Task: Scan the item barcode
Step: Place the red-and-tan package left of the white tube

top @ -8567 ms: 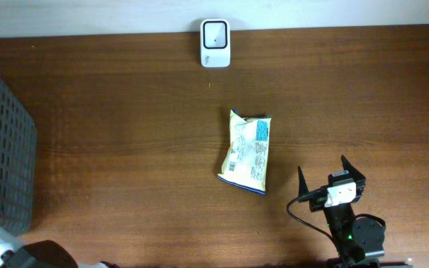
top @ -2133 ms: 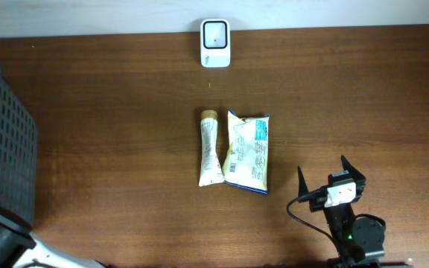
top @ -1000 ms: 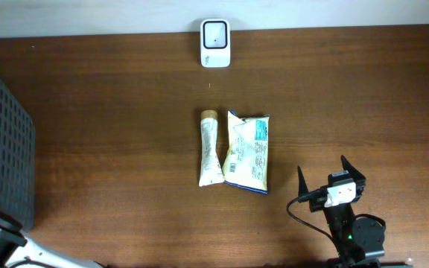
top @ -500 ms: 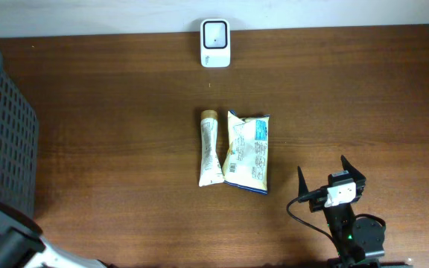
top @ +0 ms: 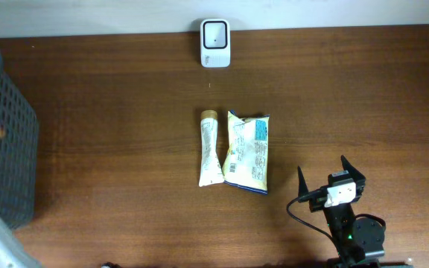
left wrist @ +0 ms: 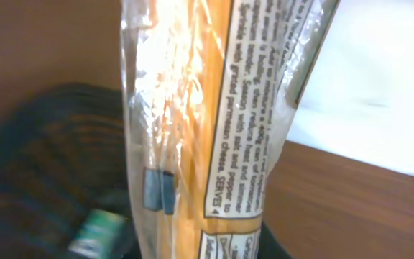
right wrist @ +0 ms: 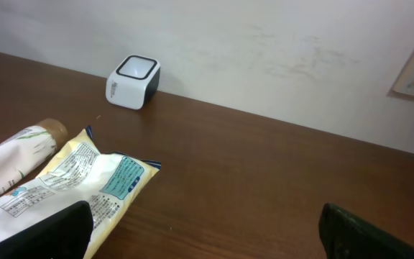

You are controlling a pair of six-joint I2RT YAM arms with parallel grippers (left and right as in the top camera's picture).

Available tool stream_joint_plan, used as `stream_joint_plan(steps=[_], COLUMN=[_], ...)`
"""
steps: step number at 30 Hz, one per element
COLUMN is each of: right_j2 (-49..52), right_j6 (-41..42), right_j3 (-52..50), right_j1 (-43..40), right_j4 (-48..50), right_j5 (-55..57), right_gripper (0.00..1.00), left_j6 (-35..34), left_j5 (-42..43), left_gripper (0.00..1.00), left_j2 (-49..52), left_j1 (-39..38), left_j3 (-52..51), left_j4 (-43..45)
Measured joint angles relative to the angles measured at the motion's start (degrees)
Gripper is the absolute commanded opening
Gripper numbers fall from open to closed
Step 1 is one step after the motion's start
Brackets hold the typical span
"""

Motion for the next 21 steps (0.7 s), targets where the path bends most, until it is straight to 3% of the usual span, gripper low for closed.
stream_joint_plan(steps=[3,8,14,17,21], right_j2=[0.00,0.00,0.00,0.00,0.00], right_j6=[0.00,0.00,0.00,0.00,0.00], right_j3=[0.00,0.00,0.00,0.00,0.00], right_j1=[0.00,0.00,0.00,0.00,0.00], right_j4=[0.00,0.00,0.00,0.02,0.00], right_j5=[0.00,0.00,-0.02,-0.02,-0.02], right_gripper=[0.99,0.99,0.99,0.99,0.99], left_j6=[-4.39,-7.52,-9.88,-15.47,-27.78], left_j5=[0.22,0.07,-0.87,-1.53,-2.32], left_gripper=[0.00,0.00,0.00,0.00,0.00], left_j2=[-2.01,-1.36,7.91,16.26,25.09], left_j1=[-5.81,-24.98,-41.03,-46.51,-51.49], left_j3=[0.07,-0.02,-5.40,-8.15,-8.22], left_j4=[-4.48,-17.11,-16.83,-16.33,-16.59])
